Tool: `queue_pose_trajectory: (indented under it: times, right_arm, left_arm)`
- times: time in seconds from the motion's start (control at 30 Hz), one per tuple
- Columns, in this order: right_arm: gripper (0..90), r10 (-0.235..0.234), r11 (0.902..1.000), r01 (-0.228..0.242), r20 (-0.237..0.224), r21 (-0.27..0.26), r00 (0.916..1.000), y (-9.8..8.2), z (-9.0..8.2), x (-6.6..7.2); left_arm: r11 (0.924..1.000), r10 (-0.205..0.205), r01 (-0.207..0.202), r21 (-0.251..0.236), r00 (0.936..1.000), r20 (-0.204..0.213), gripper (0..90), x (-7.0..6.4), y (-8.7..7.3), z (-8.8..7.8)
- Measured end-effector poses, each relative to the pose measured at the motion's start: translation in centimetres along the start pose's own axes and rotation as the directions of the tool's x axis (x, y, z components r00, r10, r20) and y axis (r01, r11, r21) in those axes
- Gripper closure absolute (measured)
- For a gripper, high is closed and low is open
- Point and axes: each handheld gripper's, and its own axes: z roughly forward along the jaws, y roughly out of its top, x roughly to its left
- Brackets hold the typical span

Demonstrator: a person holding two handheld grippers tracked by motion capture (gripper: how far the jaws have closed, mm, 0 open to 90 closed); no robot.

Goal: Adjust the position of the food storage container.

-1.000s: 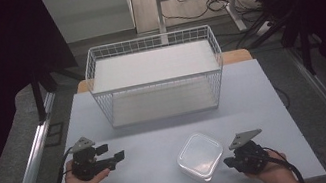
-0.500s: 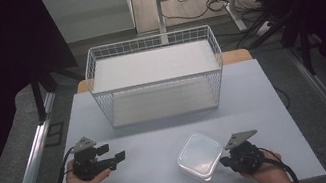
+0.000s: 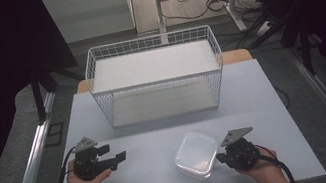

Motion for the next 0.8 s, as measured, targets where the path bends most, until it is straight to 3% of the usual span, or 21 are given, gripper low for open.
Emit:
queue_pose_trajectory:
  times: [0.8]
  right_arm:
    - [89.3,-0.037,0.9993,0.037,-0.016,-0.002,0.9992,3.7,2.3,-0.4]
  left_arm:
    - [1.0,-0.001,0.001,-0.004,1.0,-0.003,25.0,0.1,0.1,-0.2]
